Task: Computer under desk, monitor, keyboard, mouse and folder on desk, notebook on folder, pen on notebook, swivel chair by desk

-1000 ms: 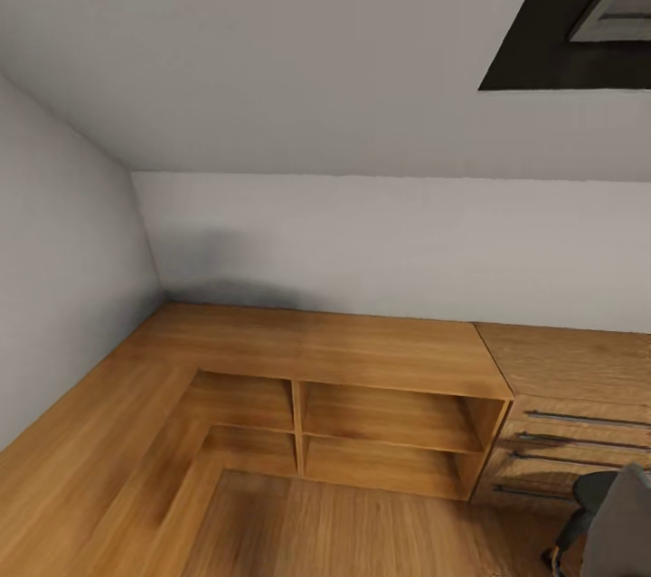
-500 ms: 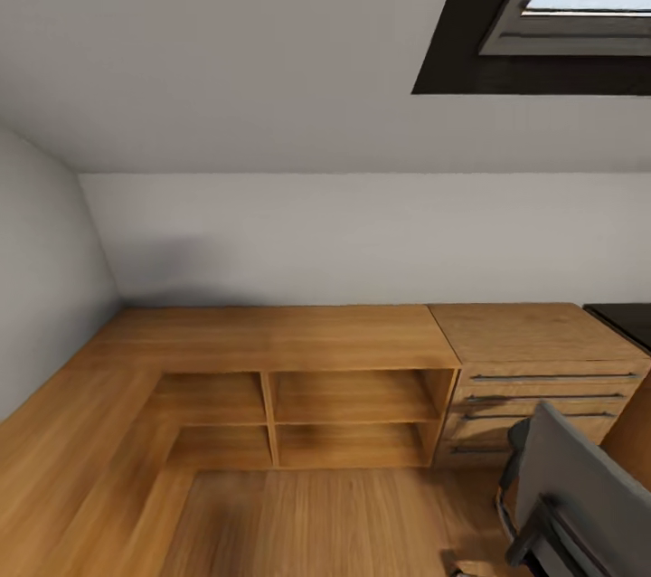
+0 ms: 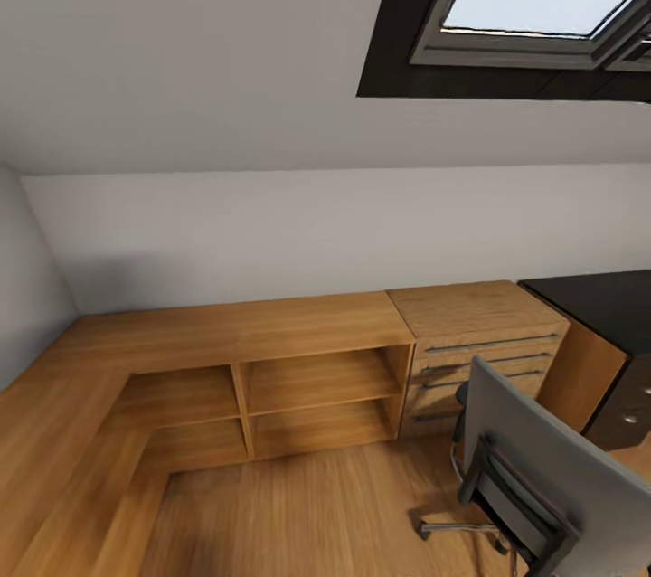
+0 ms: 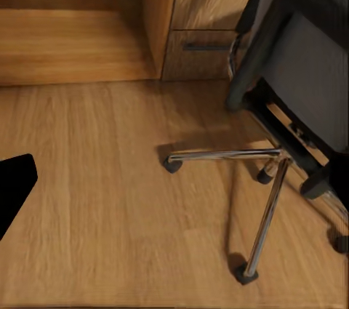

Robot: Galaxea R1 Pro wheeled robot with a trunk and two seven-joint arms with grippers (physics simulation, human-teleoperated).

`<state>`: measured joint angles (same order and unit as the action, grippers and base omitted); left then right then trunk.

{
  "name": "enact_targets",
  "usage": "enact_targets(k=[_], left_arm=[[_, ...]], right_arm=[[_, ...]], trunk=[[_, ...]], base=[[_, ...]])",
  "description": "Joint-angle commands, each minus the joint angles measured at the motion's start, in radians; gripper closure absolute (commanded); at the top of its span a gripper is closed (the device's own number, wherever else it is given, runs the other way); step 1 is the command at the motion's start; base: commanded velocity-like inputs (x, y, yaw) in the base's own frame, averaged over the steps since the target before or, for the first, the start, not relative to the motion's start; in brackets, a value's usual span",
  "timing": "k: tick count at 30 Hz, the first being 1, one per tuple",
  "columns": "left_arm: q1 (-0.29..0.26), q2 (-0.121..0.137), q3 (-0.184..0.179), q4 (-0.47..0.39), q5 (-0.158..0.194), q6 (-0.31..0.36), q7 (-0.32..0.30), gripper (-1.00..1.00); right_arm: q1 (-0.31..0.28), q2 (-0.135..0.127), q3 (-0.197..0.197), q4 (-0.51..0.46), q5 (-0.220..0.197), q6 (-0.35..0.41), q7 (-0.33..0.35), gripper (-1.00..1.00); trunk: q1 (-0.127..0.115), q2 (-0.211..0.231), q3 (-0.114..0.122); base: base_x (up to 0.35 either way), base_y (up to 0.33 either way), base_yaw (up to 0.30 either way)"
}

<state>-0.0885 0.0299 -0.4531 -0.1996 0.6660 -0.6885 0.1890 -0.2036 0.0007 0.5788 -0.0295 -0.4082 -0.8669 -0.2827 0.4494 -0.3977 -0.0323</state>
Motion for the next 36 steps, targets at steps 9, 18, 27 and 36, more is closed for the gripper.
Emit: enact_targets(k=[9, 18, 27, 36], left_arm=[[0.000, 0.000, -0.009, -0.001, 0.002, -0.002, 0.009, -1.00], [0.000, 0.001, -0.009, -0.002, 0.003, -0.002, 0.009, -1.00], [0.000, 0.001, -0.006, -0.001, 0.005, -0.002, 0.009, -1.00], [0.000, 0.001, 0.001, -0.001, 0.007, -0.001, 0.013, -1.00]], right_arm=[[-0.001, 0.000, 0.008, 0.000, -0.004, 0.000, -0.004, -1.00], [-0.001, 0.000, 0.009, 0.000, -0.004, 0.002, -0.004, -1.00], [-0.001, -0.001, 0.009, 0.000, -0.001, 0.000, -0.004, -1.00], [-0.001, -0.002, 0.009, 0.000, 0.002, 0.000, -0.004, -1.00]], trunk=[[0.001, -0.002, -0.002], [0.001, -0.002, -0.002], [0.001, -0.002, 0.000], [0.001, -0.002, 0.005]], base=[[-0.004, 0.003, -0.273], [0.204, 0.152, -0.273], [0.264, 0.229, -0.273], [0.068, 0.059, -0.273]])
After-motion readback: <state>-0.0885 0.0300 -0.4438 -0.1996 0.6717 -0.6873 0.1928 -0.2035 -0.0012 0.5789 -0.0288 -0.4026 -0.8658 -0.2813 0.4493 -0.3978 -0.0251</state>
